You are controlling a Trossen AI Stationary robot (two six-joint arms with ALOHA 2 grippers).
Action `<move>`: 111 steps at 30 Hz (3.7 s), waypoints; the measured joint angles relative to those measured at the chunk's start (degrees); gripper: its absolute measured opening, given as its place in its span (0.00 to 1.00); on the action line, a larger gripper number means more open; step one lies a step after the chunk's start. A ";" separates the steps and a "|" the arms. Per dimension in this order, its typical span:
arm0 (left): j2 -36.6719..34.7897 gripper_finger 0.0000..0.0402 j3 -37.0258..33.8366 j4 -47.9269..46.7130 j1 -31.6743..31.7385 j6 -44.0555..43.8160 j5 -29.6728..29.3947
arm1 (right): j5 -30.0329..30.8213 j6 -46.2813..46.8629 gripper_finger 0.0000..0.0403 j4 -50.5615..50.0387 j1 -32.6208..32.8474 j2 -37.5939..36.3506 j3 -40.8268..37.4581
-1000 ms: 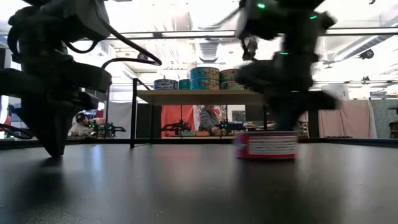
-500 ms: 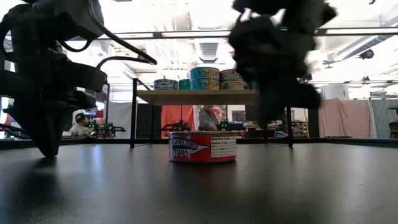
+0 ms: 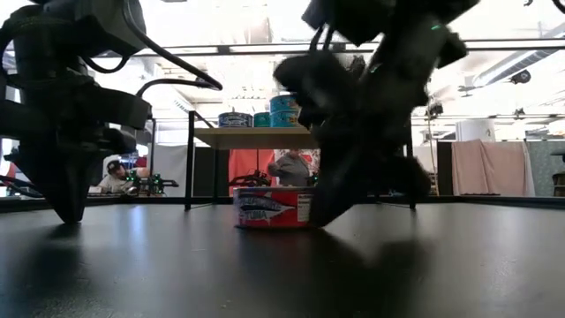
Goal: Stack canned seafood by type on shelf
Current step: Put the top red tuna can on the shelf
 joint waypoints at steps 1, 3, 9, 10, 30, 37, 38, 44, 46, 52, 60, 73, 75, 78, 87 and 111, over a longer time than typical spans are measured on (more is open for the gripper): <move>0.00 0.00 -0.01 0.01 -0.02 0.22 -0.63 | 3.20 -0.23 0.03 -2.18 -0.81 0.45 0.81; 0.00 0.00 -0.11 0.05 -0.13 0.32 -2.49 | 8.18 -0.35 0.03 -5.62 -2.14 0.79 2.51; 0.02 0.01 -0.08 0.12 -0.15 1.28 -3.88 | 11.58 -11.12 0.03 -10.94 -2.03 0.23 7.01; 0.02 0.02 0.01 0.10 -0.13 2.43 -3.81 | 11.56 -12.43 0.03 -11.99 -1.61 0.22 7.68; -6.30 0.81 -7.81 34.06 6.58 3.74 -4.50 | 5.93 -24.83 0.73 -16.51 -0.22 0.20 8.74; -3.29 0.90 -10.56 34.92 7.78 2.94 -8.55 | 4.55 -36.74 0.97 -17.95 -3.36 0.59 8.66; -2.77 0.90 -10.85 36.34 8.10 3.11 -9.75 | 4.88 -38.92 0.98 -17.85 -3.90 0.60 8.65; 1.66 0.92 -14.94 53.77 10.80 4.58 -9.82 | 7.08 -48.98 0.99 -17.42 -6.70 0.60 8.65; 4.16 0.92 -15.22 57.78 11.23 5.57 -9.25 | 6.70 -51.16 0.99 -16.45 -7.34 0.74 8.63; 10.95 0.92 -14.28 65.53 11.17 7.84 -8.17 | -1.21 -51.92 0.99 -11.45 -7.61 3.11 9.29; 13.57 0.92 -13.83 68.53 11.19 8.15 -9.69 | -1.60 -50.30 0.99 -20.13 -6.79 4.84 11.64; 16.45 0.92 -13.79 76.47 11.25 8.18 -13.39 | -4.38 -45.66 0.99 -4.87 -9.63 7.40 11.29; 17.55 0.92 -13.70 78.34 11.23 7.81 -13.93 | -4.19 -47.09 0.99 -5.65 -9.61 7.74 11.33; 18.86 0.92 -13.80 81.87 11.25 7.80 -14.33 | -4.72 -47.83 0.99 -6.49 -9.67 7.74 11.35; 21.68 0.99 -13.10 85.96 11.45 11.57 -14.28 | -4.82 -50.30 0.99 -8.67 -9.81 8.05 12.92; -5.58 0.97 -12.42 53.21 10.52 -1.52 -22.89 | -1.10 -54.59 0.99 -21.45 -10.57 -2.01 19.17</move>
